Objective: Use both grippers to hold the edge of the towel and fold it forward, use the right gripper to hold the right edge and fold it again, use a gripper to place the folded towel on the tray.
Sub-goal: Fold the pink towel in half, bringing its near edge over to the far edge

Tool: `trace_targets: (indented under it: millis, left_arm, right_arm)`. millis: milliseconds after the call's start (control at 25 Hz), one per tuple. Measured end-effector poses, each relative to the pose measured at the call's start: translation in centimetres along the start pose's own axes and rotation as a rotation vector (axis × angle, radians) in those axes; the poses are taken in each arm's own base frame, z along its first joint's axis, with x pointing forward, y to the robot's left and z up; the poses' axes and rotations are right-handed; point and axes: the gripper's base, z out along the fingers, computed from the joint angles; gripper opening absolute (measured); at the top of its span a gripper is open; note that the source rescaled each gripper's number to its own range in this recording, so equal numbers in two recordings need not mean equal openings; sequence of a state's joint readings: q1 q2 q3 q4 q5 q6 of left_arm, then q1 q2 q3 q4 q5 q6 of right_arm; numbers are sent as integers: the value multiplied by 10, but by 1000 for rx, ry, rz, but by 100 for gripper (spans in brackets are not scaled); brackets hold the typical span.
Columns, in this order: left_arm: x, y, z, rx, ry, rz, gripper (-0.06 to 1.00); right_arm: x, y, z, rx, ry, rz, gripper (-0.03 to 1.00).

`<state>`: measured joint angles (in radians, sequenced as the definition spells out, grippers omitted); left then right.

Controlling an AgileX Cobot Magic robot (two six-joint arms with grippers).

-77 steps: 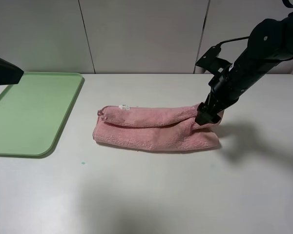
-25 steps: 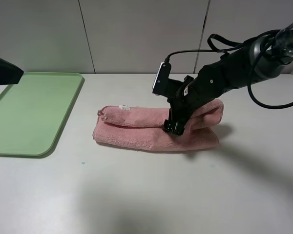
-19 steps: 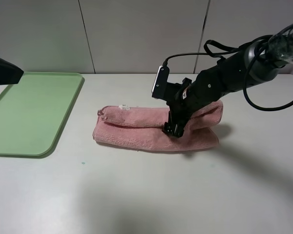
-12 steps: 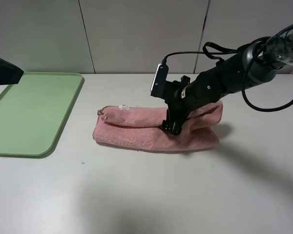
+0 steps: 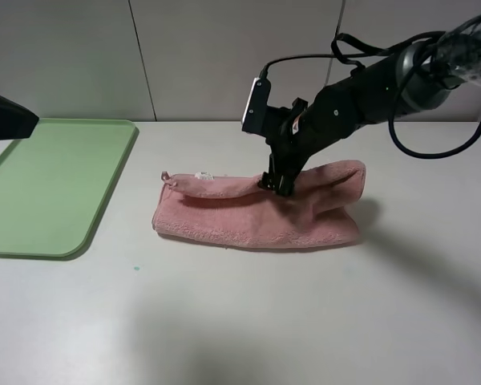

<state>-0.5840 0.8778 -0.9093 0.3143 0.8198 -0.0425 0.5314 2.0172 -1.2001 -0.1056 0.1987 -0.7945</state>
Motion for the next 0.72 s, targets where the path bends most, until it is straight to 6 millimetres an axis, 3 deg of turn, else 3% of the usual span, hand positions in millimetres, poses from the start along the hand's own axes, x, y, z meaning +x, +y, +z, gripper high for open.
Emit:
trace_targets:
  millis: [200,440,720]
  left_arm:
    - [0,0,0,0,0,0,100]
    - [0,0,0,0,0,0,100]
    - [0,0,0,0,0,0,100]
  right_arm:
    - [-12,-24,-7,61,-28,-13,100]
    - [-8,-50,-13,130,-48,13,100]
    - [5,-52,-13,94,5,69,100]
